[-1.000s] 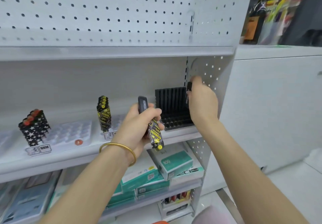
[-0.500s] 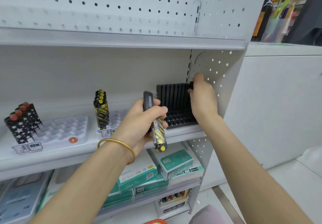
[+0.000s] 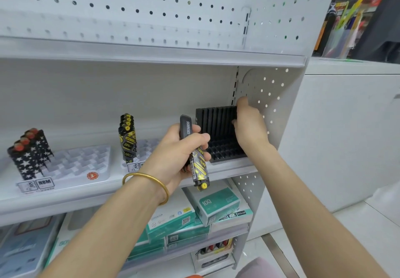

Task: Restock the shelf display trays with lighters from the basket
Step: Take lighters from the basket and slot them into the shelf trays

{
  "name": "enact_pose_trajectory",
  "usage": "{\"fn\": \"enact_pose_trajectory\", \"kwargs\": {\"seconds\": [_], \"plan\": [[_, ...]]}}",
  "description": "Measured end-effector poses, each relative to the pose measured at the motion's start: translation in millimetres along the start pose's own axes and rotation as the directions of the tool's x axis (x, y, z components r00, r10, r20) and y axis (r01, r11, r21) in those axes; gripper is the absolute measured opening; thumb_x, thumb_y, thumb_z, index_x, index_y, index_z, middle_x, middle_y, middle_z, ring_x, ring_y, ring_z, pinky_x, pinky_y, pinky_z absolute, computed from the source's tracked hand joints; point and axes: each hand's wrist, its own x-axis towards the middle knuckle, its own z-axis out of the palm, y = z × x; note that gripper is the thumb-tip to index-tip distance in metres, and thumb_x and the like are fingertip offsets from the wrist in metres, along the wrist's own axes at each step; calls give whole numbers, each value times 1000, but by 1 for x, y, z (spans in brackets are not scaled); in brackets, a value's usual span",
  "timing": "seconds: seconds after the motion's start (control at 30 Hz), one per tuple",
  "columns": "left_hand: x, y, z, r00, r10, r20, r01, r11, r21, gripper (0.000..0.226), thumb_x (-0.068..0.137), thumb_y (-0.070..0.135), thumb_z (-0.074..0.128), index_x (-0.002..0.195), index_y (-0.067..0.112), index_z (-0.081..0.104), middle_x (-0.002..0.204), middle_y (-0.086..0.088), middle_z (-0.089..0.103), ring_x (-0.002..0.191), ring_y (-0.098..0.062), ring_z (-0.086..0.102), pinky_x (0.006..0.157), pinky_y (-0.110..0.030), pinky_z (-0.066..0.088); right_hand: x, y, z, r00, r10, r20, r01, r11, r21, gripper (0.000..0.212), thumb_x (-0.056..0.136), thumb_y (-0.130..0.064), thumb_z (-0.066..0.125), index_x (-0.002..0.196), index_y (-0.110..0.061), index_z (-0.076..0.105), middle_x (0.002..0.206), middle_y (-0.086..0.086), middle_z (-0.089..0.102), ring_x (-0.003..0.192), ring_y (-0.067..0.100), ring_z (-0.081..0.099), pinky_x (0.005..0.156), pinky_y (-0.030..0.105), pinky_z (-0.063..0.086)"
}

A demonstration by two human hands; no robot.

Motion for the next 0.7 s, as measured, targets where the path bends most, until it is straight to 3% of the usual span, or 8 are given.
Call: {"fn": "enact_pose_trajectory", "kwargs": {"seconds": [0.13,0.3,0.4,0.43,0.5,0.57,0.63,0.7], "plan": [[0,0,0,1000,1,15,-1,1000,-4,17,89,15,60,104,20,51,70,2,57,48,-6,58,41,-16,40,0,3,-5,997,24,67,-33,988,148,41,85,12,38,124,-2,39,86,12,49,74,25,46,63,34,41],[0,-3,0,999,17,34,-18,999,27,20,89,14,60,107,18,51,70,1,55,51,-7,60,37,-15,34,-7,4,-13,994,-2,110,-25,970,242,38,90,3,36,128,-4,41,89,9,46,79,23,45,72,31,38],[-1,-4,-1,996,28,89,-36,995,92,21,88,14,60,108,18,52,66,2,55,54,-10,60,36,-15,31,-23,0,-28,998,3,-62,15,956,292,50,85,11,33,130,-9,43,91,9,54,78,25,54,73,35,51],[-1,-5,-2,992,32,119,-47,991,124,22,88,14,60,108,18,52,62,3,56,54,-11,59,36,-16,30,-30,-3,-35,995,18,-98,20,925,379,53,83,11,33,129,-11,46,93,8,56,78,24,57,71,36,54],[-2,-6,-1,984,31,177,-63,981,182,22,87,15,61,107,19,52,55,4,58,52,-11,55,37,-16,30,-43,-12,-49,999,46,19,-47,739,672,43,88,6,36,122,-12,54,93,8,62,73,22,62,66,31,56],[-4,-6,0,975,21,219,-69,974,214,20,88,13,61,105,17,51,53,3,57,47,-8,53,36,-15,29,-54,-17,-60,966,-94,239,-149,552,820,25,94,-4,45,111,-10,62,89,10,66,71,19,63,64,31,56],[-6,-6,1,969,23,247,-78,974,214,22,87,10,61,106,14,50,57,4,56,47,-7,54,36,-15,29,-58,-20,-64,894,-271,357,-177,517,837,20,95,-12,50,102,-8,67,81,6,63,73,14,59,70,36,53],[-8,-6,1,965,27,261,-84,974,210,35,81,11,69,111,10,50,63,7,57,50,-7,56,36,-15,29,-59,-21,-62,862,-344,373,-162,511,844,17,93,-13,54,100,-8,69,71,-2,61,71,11,56,73,40,48]]}}
